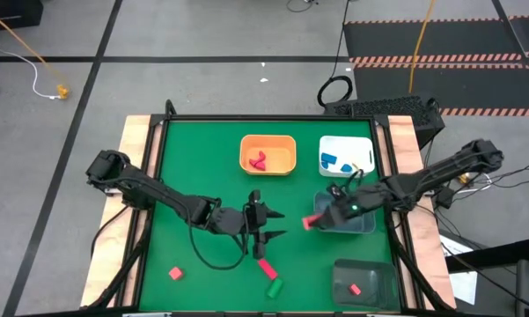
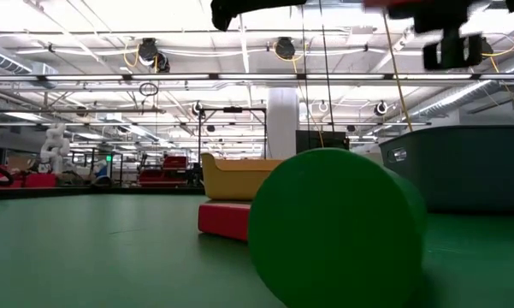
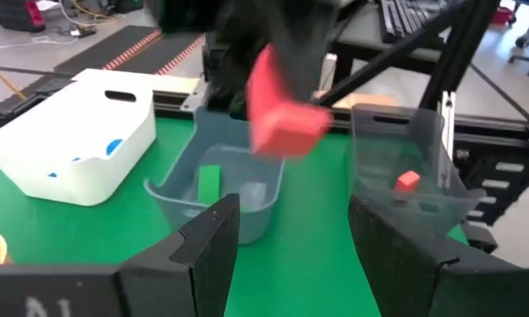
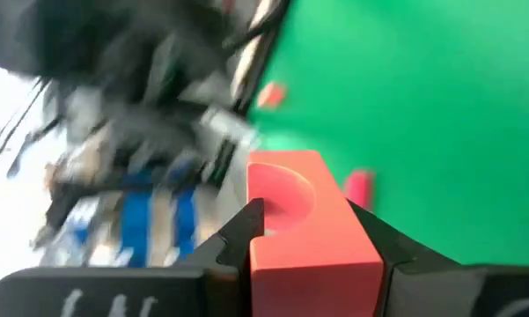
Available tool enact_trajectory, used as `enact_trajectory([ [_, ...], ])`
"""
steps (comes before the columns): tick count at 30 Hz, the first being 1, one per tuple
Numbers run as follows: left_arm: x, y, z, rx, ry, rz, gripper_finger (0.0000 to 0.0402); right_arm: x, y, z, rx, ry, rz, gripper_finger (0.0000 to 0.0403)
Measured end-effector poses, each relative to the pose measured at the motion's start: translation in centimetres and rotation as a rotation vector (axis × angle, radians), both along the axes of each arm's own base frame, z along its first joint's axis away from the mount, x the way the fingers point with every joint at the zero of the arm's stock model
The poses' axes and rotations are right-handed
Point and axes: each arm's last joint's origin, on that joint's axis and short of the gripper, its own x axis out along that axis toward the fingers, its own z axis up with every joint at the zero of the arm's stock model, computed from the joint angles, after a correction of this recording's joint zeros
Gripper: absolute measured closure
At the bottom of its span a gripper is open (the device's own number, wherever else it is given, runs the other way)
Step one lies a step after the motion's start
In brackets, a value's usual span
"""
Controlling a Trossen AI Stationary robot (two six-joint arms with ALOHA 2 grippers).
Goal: Sort & place blocks by color
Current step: Put the right orange block into the black bin
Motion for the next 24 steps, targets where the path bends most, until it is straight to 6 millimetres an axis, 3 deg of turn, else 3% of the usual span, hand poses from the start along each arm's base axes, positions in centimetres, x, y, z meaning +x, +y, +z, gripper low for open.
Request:
enact_trajectory([
  [6,-0.1,0.3,-0.6,0.020,0.062,0.012,0.0186,-2.0,3.1,0.9,0.114,-0.006,0.200,0.0303],
  [14,-0.4,0.5,-1.5,-0.035,0.143,0.048,0.0186,-5.5,8.8,-0.1,0.318,0.216,0.405,0.0303],
  [18,-0.6,0.6,-1.8,-0.051,0.182,0.065,0.0186,-6.9,10.7,-1.2,0.389,0.375,0.417,0.0302],
  [24,-0.8,0.6,-2.1,-0.051,0.217,0.072,0.0185,-7.4,12.5,-3.2,0.437,0.543,0.361,0.0298],
])
